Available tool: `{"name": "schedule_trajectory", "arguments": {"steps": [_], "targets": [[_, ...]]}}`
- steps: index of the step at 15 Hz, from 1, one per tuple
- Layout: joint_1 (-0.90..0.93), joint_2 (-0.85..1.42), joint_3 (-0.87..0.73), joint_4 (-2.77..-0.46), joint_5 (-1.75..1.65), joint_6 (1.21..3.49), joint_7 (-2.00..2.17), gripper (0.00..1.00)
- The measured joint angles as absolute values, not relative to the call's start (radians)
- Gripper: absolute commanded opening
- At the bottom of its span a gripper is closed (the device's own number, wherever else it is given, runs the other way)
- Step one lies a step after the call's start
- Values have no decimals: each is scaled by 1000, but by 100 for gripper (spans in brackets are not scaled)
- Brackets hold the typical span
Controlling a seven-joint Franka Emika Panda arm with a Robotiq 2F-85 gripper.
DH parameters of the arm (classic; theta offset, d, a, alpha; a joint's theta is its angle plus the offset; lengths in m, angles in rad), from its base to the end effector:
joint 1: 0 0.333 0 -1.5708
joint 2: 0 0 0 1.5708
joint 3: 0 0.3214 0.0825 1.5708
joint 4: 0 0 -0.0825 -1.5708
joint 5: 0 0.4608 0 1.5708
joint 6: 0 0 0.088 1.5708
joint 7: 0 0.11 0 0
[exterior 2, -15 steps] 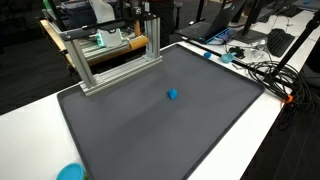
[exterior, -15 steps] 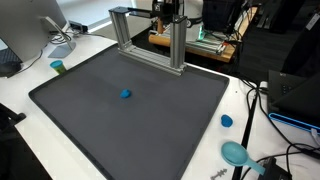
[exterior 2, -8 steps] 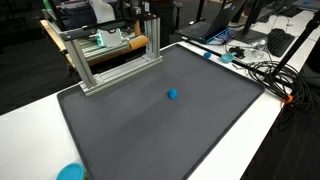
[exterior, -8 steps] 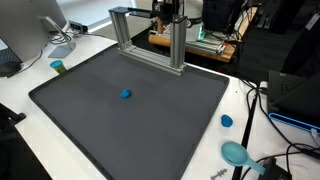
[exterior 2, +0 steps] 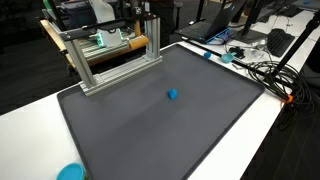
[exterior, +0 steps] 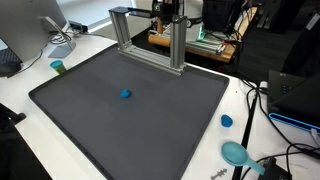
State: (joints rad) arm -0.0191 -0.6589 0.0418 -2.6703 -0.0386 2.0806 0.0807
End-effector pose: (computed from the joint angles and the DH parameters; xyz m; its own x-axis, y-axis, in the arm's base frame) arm 0.4158 0.0058 0.4120 0.9963 -0.0460 0.0725 -0.0501 -0.9972 0.0548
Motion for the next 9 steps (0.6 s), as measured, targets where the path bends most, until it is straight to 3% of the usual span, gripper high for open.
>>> {"name": "schedule_trajectory", "arguments": {"steps": [3,4,5,6,9], "targets": [[-19,-658,43,-2671,-38,2099,90,22],[-19,-656,45,-2671,-38,2104,91,69],[-19,-653,45,-2670,-38,2104,91,52],[-19,-649,45,-2667,-38,2102,91,27],[-21,-640,47,-2663,-41,2102,93,22]]}}
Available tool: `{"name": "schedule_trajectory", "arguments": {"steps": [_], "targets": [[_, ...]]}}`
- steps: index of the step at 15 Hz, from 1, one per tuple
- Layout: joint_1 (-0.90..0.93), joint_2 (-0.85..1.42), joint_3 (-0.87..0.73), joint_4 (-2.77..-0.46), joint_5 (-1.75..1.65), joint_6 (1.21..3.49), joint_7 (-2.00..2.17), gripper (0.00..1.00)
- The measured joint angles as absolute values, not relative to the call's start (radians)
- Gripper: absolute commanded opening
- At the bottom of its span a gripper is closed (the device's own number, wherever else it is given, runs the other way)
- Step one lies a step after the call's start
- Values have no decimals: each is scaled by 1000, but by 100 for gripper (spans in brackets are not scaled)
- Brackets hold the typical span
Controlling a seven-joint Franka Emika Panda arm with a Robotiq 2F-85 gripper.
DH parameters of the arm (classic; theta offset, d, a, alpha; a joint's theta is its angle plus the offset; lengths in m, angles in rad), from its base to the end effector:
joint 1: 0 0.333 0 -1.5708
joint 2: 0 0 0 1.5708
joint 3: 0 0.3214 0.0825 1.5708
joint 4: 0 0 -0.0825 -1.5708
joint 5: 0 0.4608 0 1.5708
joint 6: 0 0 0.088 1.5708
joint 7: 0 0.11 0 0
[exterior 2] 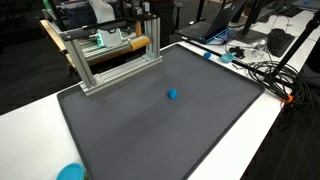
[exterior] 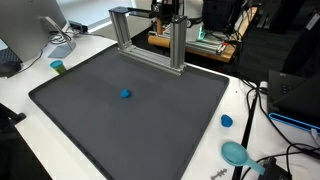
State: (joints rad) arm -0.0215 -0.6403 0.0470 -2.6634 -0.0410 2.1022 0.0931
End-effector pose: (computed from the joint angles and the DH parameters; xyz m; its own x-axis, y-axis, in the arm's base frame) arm 0.4211 0.0069 0.4100 0.9951 -0.0538 0.0832 -0.0587 -0.9966 0.0574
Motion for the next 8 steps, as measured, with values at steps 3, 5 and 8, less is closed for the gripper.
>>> {"name": "schedule_trajectory", "arguments": {"steps": [3,5,8], "targets": [[-21,-640,47,-2663,-41,2102,93,22],[-21,-640,47,-2663,-41,2103,93,22],[-21,-641,47,-2656,-39,2139,92,22]]}}
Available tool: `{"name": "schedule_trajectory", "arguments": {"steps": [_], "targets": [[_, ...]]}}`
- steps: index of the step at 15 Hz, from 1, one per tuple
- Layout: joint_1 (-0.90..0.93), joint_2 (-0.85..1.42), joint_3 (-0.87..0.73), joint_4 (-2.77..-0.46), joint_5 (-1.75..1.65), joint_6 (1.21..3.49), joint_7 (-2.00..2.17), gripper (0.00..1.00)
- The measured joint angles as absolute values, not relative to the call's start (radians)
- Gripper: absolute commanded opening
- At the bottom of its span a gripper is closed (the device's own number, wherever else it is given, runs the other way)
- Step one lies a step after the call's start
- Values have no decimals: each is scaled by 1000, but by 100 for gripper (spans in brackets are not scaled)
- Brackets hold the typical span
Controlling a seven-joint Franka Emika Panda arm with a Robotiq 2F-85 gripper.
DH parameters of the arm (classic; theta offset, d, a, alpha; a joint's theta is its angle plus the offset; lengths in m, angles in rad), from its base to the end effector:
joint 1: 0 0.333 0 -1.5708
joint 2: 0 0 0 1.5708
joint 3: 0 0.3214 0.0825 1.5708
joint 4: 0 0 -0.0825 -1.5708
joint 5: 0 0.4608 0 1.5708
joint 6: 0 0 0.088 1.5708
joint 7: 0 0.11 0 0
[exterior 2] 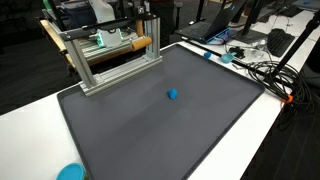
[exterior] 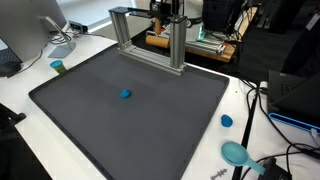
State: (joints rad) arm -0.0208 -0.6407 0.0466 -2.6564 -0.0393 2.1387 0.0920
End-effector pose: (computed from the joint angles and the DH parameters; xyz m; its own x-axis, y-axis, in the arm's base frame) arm 0.4263 0.0076 0.4176 0.9907 -0.0509 0.1265 -0.0578 -0.9970 0.0519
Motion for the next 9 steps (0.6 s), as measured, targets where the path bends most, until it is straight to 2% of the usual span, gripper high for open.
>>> {"name": "schedule_trajectory", "arguments": {"steps": [5,9], "targets": [[-51,-589,49,-2574,-115,2250,92,22],[-84,-423,29,-2442,-131,2293,87,22]]}}
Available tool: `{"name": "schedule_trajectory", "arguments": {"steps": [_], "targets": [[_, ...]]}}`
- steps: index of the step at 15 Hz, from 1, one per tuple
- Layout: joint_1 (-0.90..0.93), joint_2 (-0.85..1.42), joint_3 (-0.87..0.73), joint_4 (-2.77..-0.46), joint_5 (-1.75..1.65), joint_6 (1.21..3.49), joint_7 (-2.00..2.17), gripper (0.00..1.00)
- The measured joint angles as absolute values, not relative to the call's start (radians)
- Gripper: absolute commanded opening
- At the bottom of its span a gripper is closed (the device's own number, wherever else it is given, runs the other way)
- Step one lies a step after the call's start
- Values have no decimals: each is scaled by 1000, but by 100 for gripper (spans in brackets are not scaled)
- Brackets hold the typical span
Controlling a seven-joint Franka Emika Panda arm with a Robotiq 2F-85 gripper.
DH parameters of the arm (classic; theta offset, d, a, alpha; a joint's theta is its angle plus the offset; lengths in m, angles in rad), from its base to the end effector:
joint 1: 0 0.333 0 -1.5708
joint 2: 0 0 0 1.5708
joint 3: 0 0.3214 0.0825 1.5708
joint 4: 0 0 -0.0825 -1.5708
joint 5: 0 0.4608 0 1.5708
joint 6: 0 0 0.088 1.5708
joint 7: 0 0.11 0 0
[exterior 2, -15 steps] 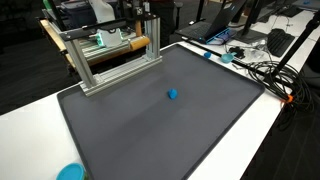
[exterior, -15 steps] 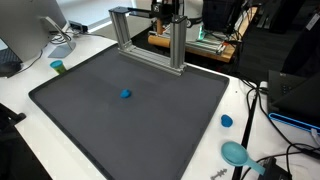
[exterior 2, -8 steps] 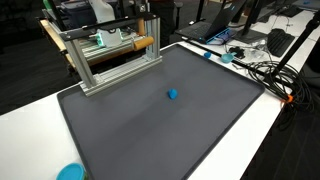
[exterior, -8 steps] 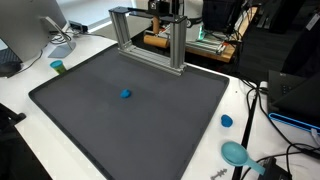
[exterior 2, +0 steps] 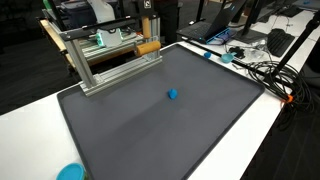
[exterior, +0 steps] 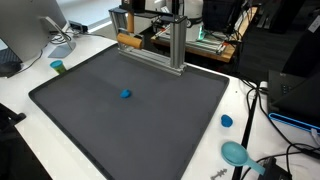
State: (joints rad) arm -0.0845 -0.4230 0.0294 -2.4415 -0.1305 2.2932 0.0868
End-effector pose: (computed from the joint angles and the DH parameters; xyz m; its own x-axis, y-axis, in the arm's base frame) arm 0.5081 -0.0311 0.4530 0.9600 -0.0524 0.2752 -0.0844 -0.9908 0.1058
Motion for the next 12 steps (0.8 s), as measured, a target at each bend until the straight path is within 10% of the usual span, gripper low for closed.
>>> {"name": "schedule_trajectory", "arguments": {"steps": [1,5,6,12], "targets": [[-85,-371,21,-2396,-121,2295,86,47],[-73,-228,-12,-2271,-64,2287,58,47],[-72,-220,-13,-2263,-63,2285,58,22],[-66,-163,4,-2268,-68,2334,132,22]]}}
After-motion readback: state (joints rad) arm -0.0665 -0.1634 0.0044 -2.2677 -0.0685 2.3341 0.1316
